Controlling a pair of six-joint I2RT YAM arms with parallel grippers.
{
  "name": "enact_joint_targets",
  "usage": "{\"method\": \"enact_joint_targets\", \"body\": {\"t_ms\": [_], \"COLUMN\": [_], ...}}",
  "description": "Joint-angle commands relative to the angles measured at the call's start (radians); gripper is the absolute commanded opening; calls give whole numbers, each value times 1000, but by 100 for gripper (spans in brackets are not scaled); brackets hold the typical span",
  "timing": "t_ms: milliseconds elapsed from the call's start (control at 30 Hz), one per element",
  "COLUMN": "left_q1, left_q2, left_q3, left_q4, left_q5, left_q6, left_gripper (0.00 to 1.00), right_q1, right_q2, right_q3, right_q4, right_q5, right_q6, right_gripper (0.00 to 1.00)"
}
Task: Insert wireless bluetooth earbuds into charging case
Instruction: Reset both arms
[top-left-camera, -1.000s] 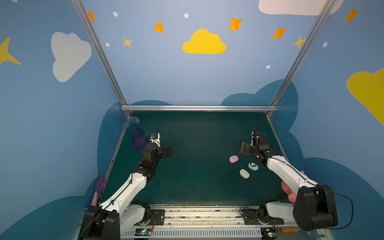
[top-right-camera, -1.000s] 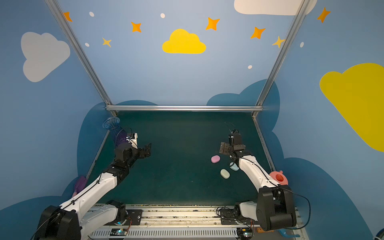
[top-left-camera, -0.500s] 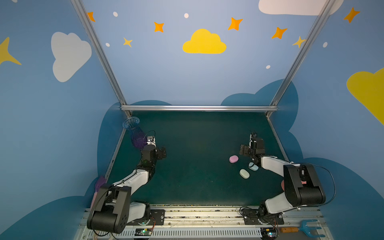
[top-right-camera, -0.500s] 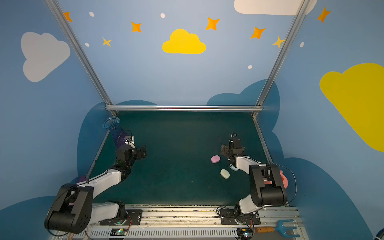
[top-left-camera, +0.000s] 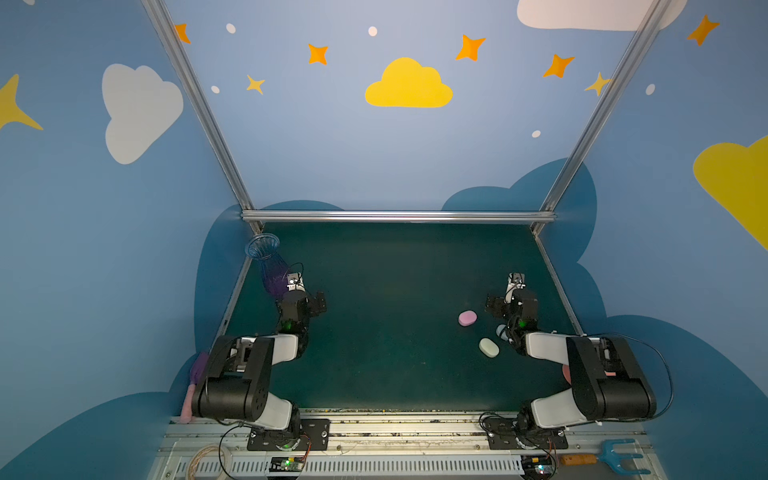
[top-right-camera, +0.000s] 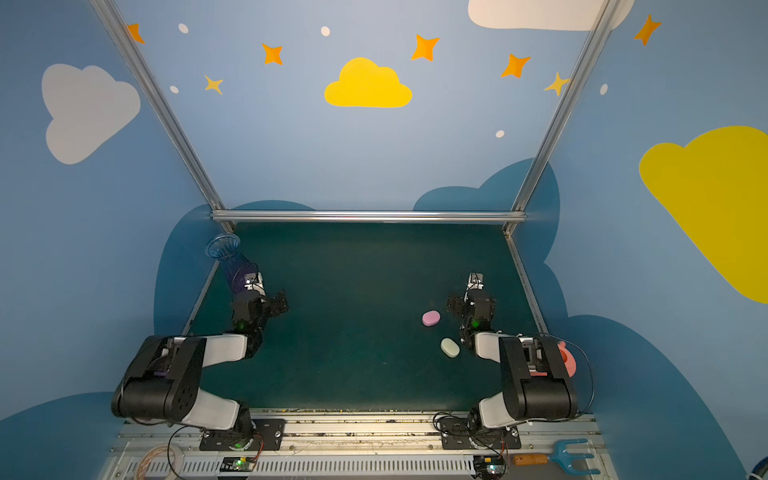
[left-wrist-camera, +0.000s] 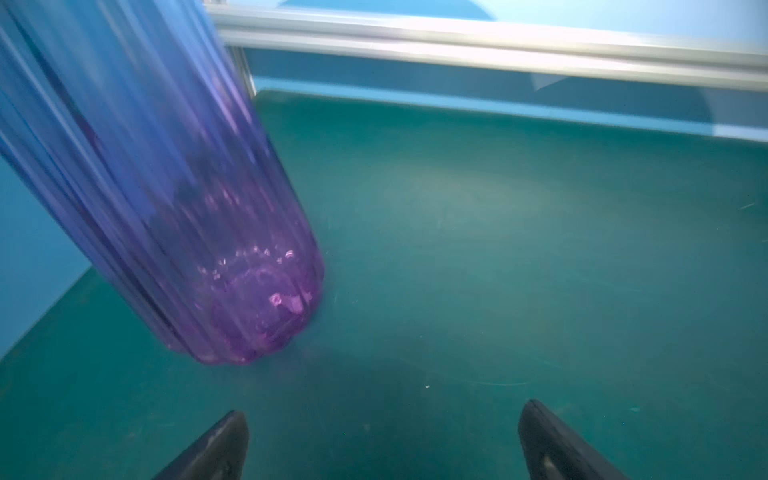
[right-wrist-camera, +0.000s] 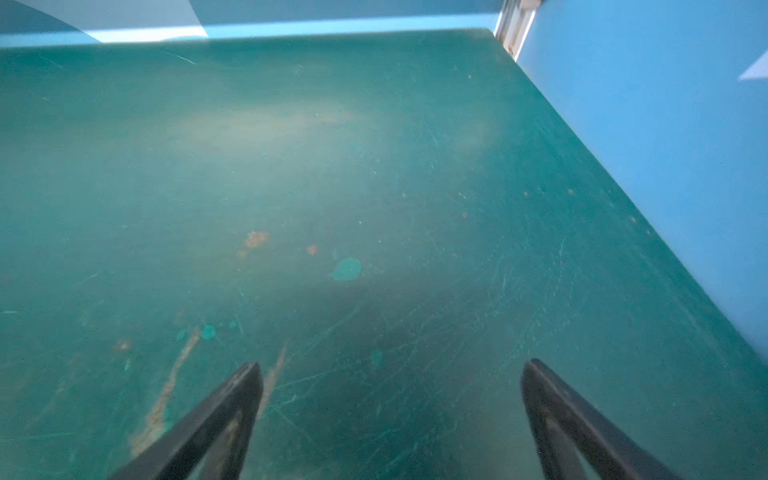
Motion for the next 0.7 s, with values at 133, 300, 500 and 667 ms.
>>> {"method": "enact_joint_targets", "body": {"t_ms": [133,300,500,667], "left_q1": [21,26,26,28], "left_q2": [9,11,13,12], "left_q3": [29,34,37,36], "left_q4": [-1,-13,-15,-19], "left_q5": [23,34,36,42], "left_q6": [-22,-24,-23,-24], "left_gripper": [100,100,100,100], "right_q1": [-2,-1,-7,-10], "right_q2": [35,37,38,35], "right_q3": [-15,-18,-10,-11], "right_q4": [130,139,126,124], "right_q5": [-79,-79,-92,-101], "right_q6": [-47,-45,-43,-41], "right_gripper": [97,97,97,97]}}
